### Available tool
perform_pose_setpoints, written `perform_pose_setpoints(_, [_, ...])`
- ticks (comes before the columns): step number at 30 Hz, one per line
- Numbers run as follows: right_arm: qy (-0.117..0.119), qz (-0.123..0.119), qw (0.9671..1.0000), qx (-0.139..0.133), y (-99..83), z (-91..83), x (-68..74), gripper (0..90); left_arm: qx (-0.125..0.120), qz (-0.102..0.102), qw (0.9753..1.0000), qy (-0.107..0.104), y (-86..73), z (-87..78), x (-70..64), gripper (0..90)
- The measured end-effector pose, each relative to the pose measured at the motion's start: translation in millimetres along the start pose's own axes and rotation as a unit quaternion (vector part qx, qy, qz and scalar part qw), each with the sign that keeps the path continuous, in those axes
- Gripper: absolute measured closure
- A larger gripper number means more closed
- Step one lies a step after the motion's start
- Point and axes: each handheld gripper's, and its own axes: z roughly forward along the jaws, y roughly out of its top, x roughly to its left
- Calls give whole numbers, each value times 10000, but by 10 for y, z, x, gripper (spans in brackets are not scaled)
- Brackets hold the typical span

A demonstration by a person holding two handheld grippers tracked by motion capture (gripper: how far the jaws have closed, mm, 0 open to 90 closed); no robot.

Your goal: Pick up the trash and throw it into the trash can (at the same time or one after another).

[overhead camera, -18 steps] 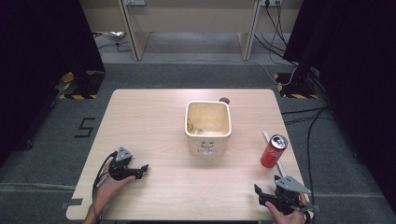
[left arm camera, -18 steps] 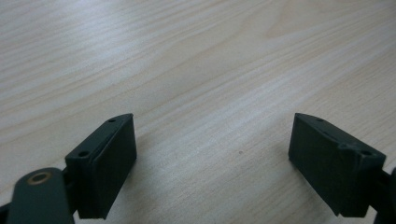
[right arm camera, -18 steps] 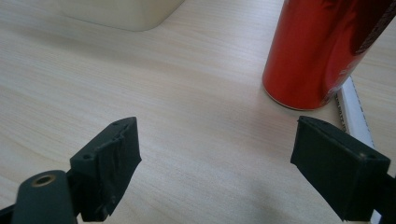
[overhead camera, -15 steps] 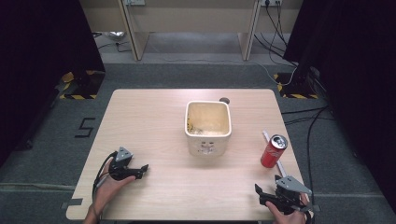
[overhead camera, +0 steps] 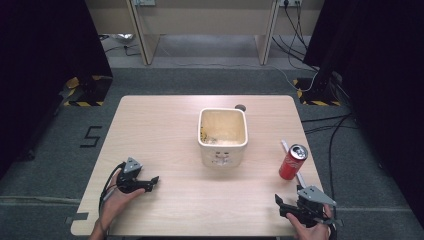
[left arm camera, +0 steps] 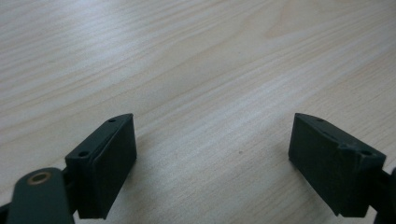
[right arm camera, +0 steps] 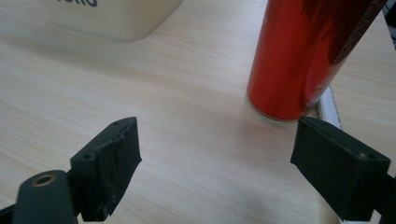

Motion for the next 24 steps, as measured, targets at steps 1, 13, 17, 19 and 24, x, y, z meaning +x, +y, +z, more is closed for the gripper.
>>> perform_pose_setpoints(1, [-13,16,10000,10,12,-5,-6,152,1,-1,10000,0,0,0,0,144])
perform_pose_setpoints(13, [-168,46,9998,-29,189,10,-130,151,-1,0,10000,0,0,0,0,144])
perform_pose_setpoints(17, [-214,72,9997,-96,261,3,-181,151,0,0,10000,0,0,0,0,144])
perform_pose_setpoints(19, [-293,121,9994,-142,314,0,-220,151,1,1,10000,1,0,0,0,144])
perform_pose_setpoints(24, [-406,174,9988,-209,383,-6,-262,151,1,0,10000,-1,0,0,0,144])
